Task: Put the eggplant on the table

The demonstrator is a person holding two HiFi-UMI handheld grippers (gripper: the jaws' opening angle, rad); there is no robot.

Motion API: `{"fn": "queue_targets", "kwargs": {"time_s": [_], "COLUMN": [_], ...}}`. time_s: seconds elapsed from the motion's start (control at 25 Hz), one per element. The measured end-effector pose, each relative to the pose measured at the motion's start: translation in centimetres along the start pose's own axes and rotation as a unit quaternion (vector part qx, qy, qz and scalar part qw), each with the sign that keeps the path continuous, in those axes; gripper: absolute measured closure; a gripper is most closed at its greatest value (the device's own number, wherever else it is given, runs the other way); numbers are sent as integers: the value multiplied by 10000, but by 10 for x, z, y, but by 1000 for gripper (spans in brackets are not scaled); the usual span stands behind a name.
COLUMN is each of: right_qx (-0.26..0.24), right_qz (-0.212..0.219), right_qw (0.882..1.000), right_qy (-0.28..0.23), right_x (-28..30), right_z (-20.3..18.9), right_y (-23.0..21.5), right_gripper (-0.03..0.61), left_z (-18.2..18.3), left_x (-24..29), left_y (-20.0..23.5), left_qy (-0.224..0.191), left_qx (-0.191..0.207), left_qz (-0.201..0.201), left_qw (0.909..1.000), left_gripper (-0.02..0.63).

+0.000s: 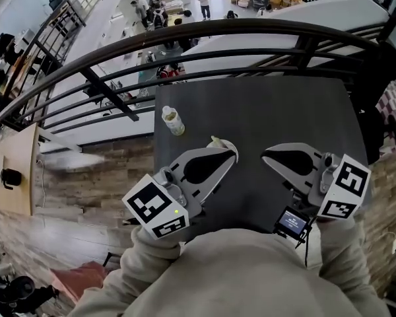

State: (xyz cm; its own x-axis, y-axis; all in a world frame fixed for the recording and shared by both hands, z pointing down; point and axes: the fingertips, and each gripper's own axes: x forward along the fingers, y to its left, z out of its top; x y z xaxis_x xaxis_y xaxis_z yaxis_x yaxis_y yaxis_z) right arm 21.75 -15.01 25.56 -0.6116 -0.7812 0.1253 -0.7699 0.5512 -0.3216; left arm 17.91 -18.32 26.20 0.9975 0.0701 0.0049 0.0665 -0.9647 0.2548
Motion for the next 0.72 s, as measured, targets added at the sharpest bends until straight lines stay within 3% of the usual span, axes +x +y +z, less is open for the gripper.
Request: {"fn": "queue_targets", "kwargs": {"time_s": [0.72], "right_qx": [9], "right_qz": [51], "right_qw": [10000], "right_qy": [-7], "right_x": [20], "right_z": [-7], "right_y": [2], "right_gripper": [565], "left_z": [-16], "left_x": [-7], "left_y": [11], "left_qy": [77], "left_qx": [-115], "left_qz": [-23], "left_qw": [9999], "left_gripper": [609]}}
